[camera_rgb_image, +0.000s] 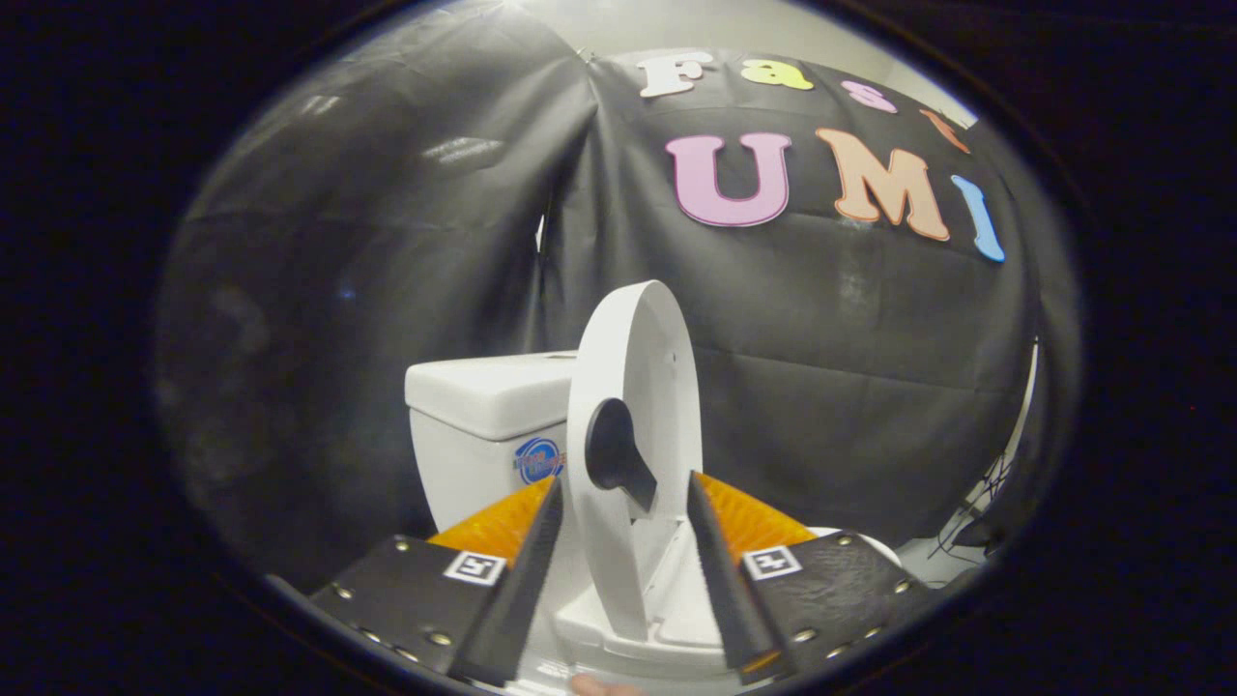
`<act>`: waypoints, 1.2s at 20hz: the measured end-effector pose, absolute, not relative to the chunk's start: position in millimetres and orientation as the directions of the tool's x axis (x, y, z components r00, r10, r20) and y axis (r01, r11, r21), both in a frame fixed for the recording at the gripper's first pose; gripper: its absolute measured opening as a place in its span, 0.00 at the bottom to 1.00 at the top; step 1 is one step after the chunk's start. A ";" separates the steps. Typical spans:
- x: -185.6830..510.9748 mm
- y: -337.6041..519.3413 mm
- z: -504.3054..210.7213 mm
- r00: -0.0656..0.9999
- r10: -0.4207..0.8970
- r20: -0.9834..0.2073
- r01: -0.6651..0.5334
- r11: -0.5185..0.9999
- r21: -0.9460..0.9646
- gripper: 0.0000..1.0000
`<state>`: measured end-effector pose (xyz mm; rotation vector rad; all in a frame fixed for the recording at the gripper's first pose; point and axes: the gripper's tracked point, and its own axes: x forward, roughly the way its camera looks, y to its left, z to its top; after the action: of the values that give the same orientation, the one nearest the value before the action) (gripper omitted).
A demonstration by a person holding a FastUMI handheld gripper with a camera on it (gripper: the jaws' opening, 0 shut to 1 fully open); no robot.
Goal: Open the toilet lid.
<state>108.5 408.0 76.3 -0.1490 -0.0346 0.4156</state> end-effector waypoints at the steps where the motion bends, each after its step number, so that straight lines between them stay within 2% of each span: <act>1: 104.7 405.5 77.4 0.912 0.410 0.001 -0.406 0.903 -0.138 0.77; 2: 101.5 402.6 80.2 0.909 0.416 0.002 -0.413 0.903 -0.121 0.90; 13: 83.3 318.2 117.2 0.918 0.395 0.025 -0.394 0.918 -0.043 0.90; 24: 85.5 216.6 135.8 0.950 0.311 0.013 -0.311 0.950 0.008 0.90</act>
<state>85.5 216.6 135.8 0.0097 -0.0113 0.3163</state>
